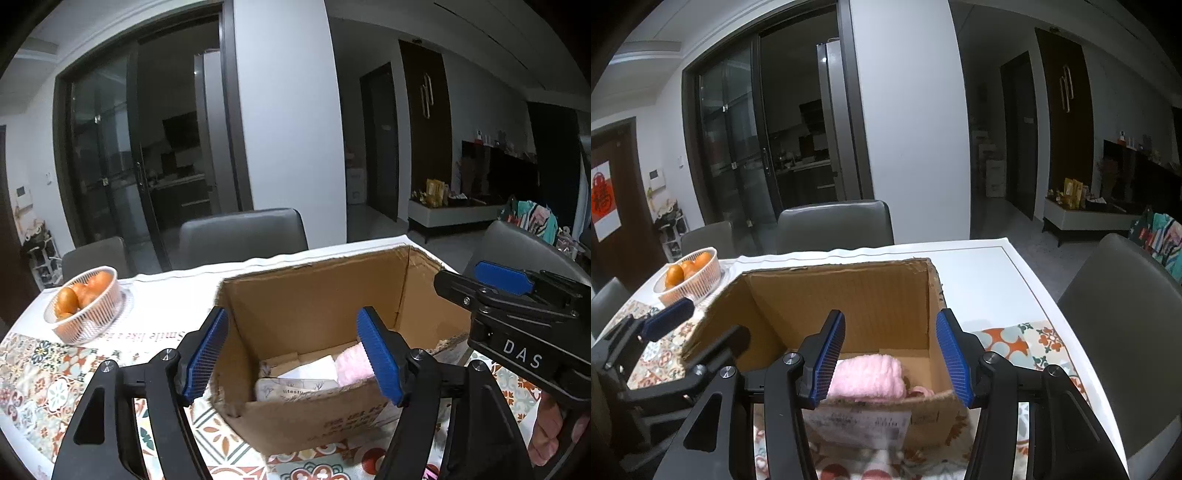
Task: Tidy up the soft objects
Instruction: 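Withdraw both grippers from the box toward the pink cloth and phone case, then grasp the white cloth with the left gripper while the right gripper grasps the pink fluffy cloth, then carry the white cloth and pink fluffy cloth into the box and open both grippers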
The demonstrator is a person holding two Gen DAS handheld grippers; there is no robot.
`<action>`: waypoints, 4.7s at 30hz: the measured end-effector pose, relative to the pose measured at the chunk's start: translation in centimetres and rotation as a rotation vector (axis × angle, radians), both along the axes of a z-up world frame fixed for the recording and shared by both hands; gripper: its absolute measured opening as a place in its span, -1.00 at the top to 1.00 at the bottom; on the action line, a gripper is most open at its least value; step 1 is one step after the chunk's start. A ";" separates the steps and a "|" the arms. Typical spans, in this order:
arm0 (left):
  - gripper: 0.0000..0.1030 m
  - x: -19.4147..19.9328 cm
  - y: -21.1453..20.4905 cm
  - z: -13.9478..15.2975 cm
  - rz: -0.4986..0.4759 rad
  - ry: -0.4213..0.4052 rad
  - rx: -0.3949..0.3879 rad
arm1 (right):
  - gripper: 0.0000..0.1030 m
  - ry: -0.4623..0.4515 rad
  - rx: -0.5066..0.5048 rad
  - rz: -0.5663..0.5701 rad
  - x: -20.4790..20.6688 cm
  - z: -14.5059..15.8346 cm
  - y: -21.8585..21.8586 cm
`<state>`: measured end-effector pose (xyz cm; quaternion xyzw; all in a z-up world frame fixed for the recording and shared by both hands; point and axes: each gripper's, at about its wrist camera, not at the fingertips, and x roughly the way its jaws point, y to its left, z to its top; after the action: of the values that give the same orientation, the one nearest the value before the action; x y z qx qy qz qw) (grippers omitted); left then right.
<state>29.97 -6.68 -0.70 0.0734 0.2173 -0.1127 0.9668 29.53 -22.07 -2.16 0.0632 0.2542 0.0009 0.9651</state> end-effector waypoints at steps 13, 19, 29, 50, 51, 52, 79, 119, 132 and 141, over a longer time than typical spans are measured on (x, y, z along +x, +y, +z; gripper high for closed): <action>-0.42 -5.3 2.5 2.7 0.004 -0.051 -0.041 | -0.14 -0.051 0.009 0.010 -4.7 2.4 1.4; -0.43 -7.8 3.0 3.1 0.003 -0.057 -0.044 | -0.22 -0.068 0.002 0.018 -7.2 3.0 1.9; -0.44 -11.3 4.3 2.2 0.027 -0.018 -0.065 | -0.30 -0.061 -0.005 0.030 -10.9 3.1 3.0; -0.44 -17.0 4.4 -2.4 0.002 0.074 -0.010 | -0.30 0.107 -0.005 0.065 -16.7 -1.9 3.4; -0.44 -17.2 4.4 -2.7 0.000 0.075 -0.004 | -0.30 0.120 -0.003 0.064 -16.9 -2.3 3.4; -0.44 -17.4 4.3 -3.0 -0.003 0.081 0.001 | -0.30 0.134 -0.003 0.063 -17.0 -2.6 3.3; -0.43 -14.0 4.9 -9.5 -0.018 0.256 -0.072 | -0.30 0.470 0.070 0.098 -15.8 -11.8 4.3; 0.95 -13.6 4.3 -10.3 -0.053 0.314 -0.149 | 0.72 0.444 0.086 0.098 -15.9 -12.8 4.5; 0.95 -14.5 3.5 -6.8 -0.076 0.209 -0.172 | 0.72 0.319 0.103 0.049 -16.8 -8.5 2.6; 0.95 -14.9 3.4 -4.1 -0.089 0.124 -0.182 | 0.72 0.252 0.111 0.028 -16.9 -6.3 1.9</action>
<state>15.08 -3.25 -4.76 -0.0121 0.2622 -0.1790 0.9482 12.66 -20.19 -8.46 0.1125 0.3737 0.0208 0.9205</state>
